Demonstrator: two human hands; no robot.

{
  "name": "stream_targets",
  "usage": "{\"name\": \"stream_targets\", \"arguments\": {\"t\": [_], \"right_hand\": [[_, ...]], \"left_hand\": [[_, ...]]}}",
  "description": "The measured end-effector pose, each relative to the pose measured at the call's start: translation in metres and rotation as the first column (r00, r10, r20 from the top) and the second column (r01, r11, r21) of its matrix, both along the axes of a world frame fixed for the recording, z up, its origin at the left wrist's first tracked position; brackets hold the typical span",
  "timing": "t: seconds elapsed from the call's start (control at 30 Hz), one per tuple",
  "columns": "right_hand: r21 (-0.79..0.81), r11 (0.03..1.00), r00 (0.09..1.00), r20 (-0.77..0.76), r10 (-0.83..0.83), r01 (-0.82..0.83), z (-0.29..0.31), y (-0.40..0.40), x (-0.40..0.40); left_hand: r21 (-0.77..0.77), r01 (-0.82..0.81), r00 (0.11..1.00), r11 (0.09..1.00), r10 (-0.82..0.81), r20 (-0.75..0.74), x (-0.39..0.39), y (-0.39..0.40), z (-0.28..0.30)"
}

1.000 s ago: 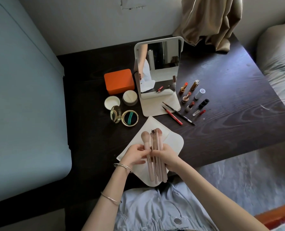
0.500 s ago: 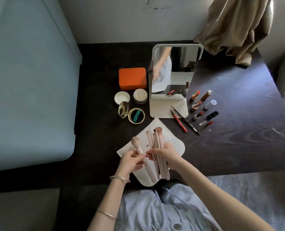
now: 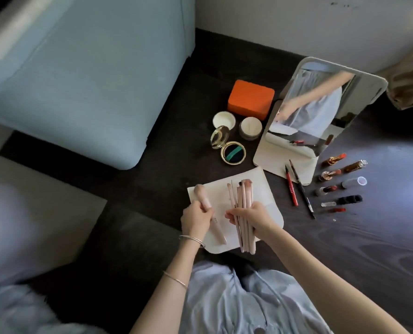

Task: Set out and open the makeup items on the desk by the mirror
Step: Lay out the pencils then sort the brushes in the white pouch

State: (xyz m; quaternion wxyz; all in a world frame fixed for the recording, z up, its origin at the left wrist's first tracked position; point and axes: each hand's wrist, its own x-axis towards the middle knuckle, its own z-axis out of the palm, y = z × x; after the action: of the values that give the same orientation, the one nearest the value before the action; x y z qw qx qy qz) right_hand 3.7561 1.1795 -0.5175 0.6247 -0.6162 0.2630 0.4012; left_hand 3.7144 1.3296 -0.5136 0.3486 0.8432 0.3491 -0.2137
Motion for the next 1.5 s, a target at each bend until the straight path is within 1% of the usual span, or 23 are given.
{"name": "stream_targets", "arguments": {"t": [0.07,0.13,0.23,0.3,0.4,0.47,0.53,0.7,0.8,0.97,1.13,1.2,1.27,1.3,1.37,1.43,1.5], "right_hand": [[-0.038,0.997,0.998,0.015,0.061,-0.061,-0.003,0.004,0.003],[-0.106,0.990,0.995,0.019,0.099,-0.096,-0.007,0.009,0.005],[-0.190,0.974,0.990,0.035,0.134,-0.125,-0.009,0.018,0.006],[-0.207,0.968,0.988,0.041,0.150,-0.138,-0.008,0.023,0.005],[-0.173,0.970,0.983,0.021,0.180,-0.174,-0.007,0.024,0.004],[-0.101,0.985,0.990,-0.012,0.142,-0.142,-0.006,0.022,0.004],[-0.044,0.995,0.995,-0.036,0.091,-0.092,-0.004,0.020,0.003],[0.003,0.998,0.996,-0.065,0.066,-0.066,-0.002,0.016,0.000],[0.016,0.997,0.994,-0.078,0.076,-0.075,-0.002,0.013,-0.001],[0.021,0.997,0.995,-0.060,0.079,-0.077,-0.001,0.011,-0.001],[0.003,0.994,0.993,-0.047,0.105,-0.105,-0.001,0.012,-0.001],[-0.004,0.991,0.991,-0.041,0.130,-0.131,0.000,0.013,0.000],[0.001,0.988,0.987,-0.050,0.152,-0.152,0.001,0.013,0.001],[0.008,0.986,0.985,-0.052,0.165,-0.165,0.001,0.012,0.002],[0.027,0.981,0.980,-0.047,0.195,-0.194,0.001,0.012,0.003],[0.056,0.980,0.980,-0.046,0.195,-0.193,0.003,0.010,0.004],[0.095,0.981,0.984,-0.041,0.176,-0.171,0.005,0.008,0.006]], "left_hand": [[0.040,-0.041,0.999,0.998,0.041,-0.020,-0.004,0.001,0.001],[0.012,-0.052,0.997,0.999,0.052,-0.057,-0.006,0.003,-0.003],[-0.016,-0.002,0.992,1.000,0.000,-0.126,-0.007,0.007,-0.005],[-0.017,0.033,0.990,0.999,-0.035,-0.134,-0.007,0.008,-0.001],[0.019,0.062,0.990,0.998,-0.059,-0.130,-0.012,0.010,0.007],[0.025,0.048,0.992,0.999,-0.045,-0.119,-0.017,0.012,0.008],[0.025,0.029,0.995,0.999,-0.027,-0.101,-0.020,0.015,0.007],[0.020,-0.075,0.996,0.997,0.075,-0.037,-0.024,0.010,-0.001],[0.021,-0.132,0.991,0.991,0.132,-0.001,-0.022,0.003,-0.002],[-0.079,-0.176,0.984,0.981,0.176,0.002,-0.016,0.000,-0.005],[-0.110,-0.145,0.989,0.983,0.145,-0.009,-0.017,0.005,-0.004],[-0.082,-0.152,0.988,0.985,0.153,0.009,-0.020,0.007,-0.001],[-0.012,-0.139,0.987,0.990,0.140,0.073,-0.022,0.006,0.005],[-0.013,-0.126,0.985,0.992,0.127,0.113,-0.022,0.005,0.009],[-0.125,-0.099,0.982,0.987,0.118,0.149,-0.021,-0.002,0.012],[-0.273,-0.084,0.988,0.958,0.116,0.103,-0.018,-0.009,0.014],[-0.393,-0.134,0.986,0.910,0.164,0.042,-0.015,-0.015,0.017]]}}
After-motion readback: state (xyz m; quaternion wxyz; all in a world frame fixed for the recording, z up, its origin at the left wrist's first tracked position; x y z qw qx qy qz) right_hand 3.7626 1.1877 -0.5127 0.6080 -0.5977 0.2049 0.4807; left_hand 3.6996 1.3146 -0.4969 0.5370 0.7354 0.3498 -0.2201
